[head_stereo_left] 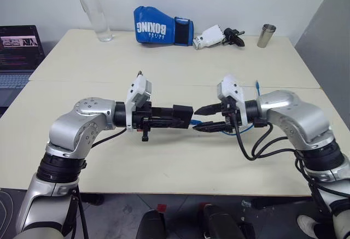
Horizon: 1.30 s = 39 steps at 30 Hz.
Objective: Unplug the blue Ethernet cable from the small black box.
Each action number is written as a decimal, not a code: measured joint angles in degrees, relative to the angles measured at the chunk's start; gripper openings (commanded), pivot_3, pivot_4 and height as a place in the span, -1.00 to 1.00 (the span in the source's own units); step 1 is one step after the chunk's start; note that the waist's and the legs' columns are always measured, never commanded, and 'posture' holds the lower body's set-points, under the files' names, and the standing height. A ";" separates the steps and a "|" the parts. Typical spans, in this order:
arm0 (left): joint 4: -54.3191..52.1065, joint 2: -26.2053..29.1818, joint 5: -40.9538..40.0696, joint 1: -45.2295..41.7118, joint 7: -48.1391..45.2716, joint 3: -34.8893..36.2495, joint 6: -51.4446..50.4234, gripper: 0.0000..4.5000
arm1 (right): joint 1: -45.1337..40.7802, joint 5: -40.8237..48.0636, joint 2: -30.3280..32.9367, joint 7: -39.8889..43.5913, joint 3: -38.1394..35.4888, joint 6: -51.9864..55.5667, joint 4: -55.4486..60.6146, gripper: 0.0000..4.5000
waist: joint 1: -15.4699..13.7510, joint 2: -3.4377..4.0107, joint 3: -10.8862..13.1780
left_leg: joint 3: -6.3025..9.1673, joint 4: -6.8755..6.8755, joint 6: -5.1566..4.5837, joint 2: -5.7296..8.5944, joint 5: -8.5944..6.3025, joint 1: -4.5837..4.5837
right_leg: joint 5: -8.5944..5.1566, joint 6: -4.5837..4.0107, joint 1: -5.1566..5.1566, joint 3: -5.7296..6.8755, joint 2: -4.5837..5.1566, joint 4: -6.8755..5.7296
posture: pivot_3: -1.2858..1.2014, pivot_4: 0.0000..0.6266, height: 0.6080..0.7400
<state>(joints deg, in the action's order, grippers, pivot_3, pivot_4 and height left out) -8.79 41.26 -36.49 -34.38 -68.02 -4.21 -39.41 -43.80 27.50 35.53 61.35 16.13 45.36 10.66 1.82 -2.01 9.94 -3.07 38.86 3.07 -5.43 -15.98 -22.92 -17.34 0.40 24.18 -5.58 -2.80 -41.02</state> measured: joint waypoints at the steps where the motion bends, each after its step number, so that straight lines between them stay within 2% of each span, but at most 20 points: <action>1: 0.00 0.06 0.06 0.00 0.00 0.00 0.00 -0.65 | -0.11 -0.36 -0.37 0.12 0.07 -0.20 -0.49 0.14 | -0.01 0.00 0.00 | 0.00 0.00 0.00 -0.01 0.00 0.00 | 0.00 0.00 0.00 0.00 0.00 0.00 | 0.03 -0.52 1.00; 15: -0.43 1.16 0.18 0.00 -0.06 0.00 -0.02 -0.65 | -4.32 -0.79 -1.74 6.00 0.93 0.59 -4.34 0.14 | -0.01 0.01 0.01 | 0.00 0.00 0.00 -0.01 0.00 0.01 | 0.00 0.00 0.01 0.02 0.00 0.00 | 0.03 -0.52 1.00; 38: -1.70 1.15 0.55 0.01 -0.01 0.00 -0.01 -0.65 | -6.28 -1.49 -2.70 8.50 1.04 1.52 -7.79 0.14 | 0.00 0.01 0.01 | 0.01 0.00 0.00 -0.01 0.00 0.00 | 0.00 0.00 0.01 0.02 0.00 0.00 | 0.03 -0.52 1.00; 39: -1.70 1.15 0.60 0.01 -0.01 0.00 -0.01 -0.65 | -6.30 -1.49 -2.71 8.52 1.04 1.54 -7.79 -0.02 | 0.00 0.01 0.01 | 0.01 0.00 0.00 -0.01 0.00 0.00 | 0.00 0.00 0.01 0.02 0.00 0.00 | 0.03 -0.52 1.00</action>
<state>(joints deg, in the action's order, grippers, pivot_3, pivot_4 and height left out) -10.48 42.41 -35.89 -34.37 -68.03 -4.22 -39.42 -50.09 26.00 32.82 69.87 17.16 46.89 2.86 1.82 -1.99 9.95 -3.07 38.86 3.07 -5.44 -15.98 -22.92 -17.35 0.39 24.19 -5.56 -2.80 -41.02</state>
